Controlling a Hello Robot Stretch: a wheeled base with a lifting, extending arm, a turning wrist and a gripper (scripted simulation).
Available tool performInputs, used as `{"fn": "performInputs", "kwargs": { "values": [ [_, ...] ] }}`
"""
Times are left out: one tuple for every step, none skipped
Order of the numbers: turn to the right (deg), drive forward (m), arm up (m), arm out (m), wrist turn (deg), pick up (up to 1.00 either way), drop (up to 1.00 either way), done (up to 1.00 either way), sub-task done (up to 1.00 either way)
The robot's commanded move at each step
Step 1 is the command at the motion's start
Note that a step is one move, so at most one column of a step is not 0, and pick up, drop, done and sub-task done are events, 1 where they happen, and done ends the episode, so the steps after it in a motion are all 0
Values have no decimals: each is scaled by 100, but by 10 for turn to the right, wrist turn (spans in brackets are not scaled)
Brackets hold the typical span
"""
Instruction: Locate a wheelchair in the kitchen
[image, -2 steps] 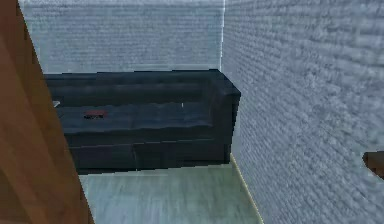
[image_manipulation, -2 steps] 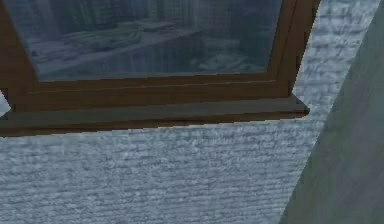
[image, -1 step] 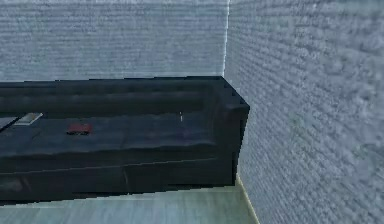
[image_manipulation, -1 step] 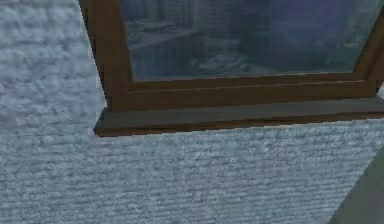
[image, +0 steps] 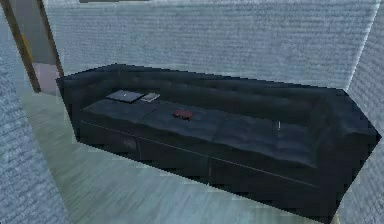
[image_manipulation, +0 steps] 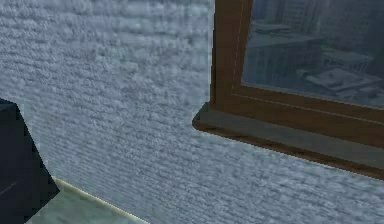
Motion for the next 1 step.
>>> {"fn": "performInputs", "kwargs": {
  "values": [
    [-30, 0, 0, 0, 0, 0, 0, 0, 0]
  ]
}}
